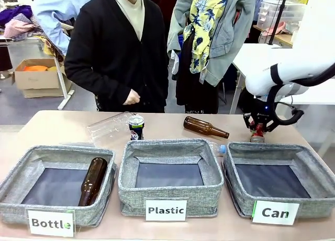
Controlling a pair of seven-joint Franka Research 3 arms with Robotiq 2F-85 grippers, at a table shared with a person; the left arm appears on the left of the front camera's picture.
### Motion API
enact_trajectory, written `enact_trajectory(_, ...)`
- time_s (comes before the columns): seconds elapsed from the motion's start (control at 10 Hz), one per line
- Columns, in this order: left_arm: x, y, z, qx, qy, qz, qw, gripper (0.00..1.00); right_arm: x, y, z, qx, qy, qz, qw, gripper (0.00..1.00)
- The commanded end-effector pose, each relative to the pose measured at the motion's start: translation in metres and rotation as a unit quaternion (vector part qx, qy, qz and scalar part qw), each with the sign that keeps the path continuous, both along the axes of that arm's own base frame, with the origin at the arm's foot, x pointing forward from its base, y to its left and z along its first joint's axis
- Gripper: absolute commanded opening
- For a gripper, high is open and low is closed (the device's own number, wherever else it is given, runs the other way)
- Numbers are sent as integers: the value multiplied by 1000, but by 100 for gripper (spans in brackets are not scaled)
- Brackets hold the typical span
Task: Sort the can waste into the basket.
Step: Pick up the can waste from the table and place it in the right Fabric basket.
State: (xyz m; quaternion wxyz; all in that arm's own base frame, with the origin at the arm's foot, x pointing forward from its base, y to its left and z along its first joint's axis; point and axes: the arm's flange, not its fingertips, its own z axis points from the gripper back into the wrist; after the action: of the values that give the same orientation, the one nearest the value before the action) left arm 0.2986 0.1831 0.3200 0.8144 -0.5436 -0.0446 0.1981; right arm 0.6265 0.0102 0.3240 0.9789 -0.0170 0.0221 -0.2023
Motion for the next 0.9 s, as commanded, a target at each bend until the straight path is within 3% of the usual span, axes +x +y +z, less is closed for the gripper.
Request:
enact_trajectory(0.0, -1, -1, 2, -6, -4, 1, 1000, 100, -16, -13, 56, -21, -57, 27, 998, 0)
enact_trajectory(0.2, -1, -1, 2, -6, -4, 1, 1000, 100, -54, -25, 126, 1, -117, 115, 986, 0)
enact_trajectory(0.3, -1, -1, 2, -6, -4, 1, 1000, 100, -80, -28, 153, 12, -125, 177, 976, 0)
enact_trajectory(0.4, -1, -1, 2, -6, -4, 1, 1000, 100, -110, -25, 168, 31, -143, 278, 949, 0)
enact_trajectory(0.5, -1, -1, 2, -6, -4, 1, 1000, 100, -142, -20, 175, 40, -128, 384, 914, 0)
enact_trajectory(0.6, -1, -1, 2, -6, -4, 1, 1000, 100, -177, -15, 174, 33, -115, 505, 855, 0)
enact_trajectory(0.8, -1, -1, 2, -6, -4, 1, 1000, 100, -226, -10, 157, 31, -83, 727, 681, 0)
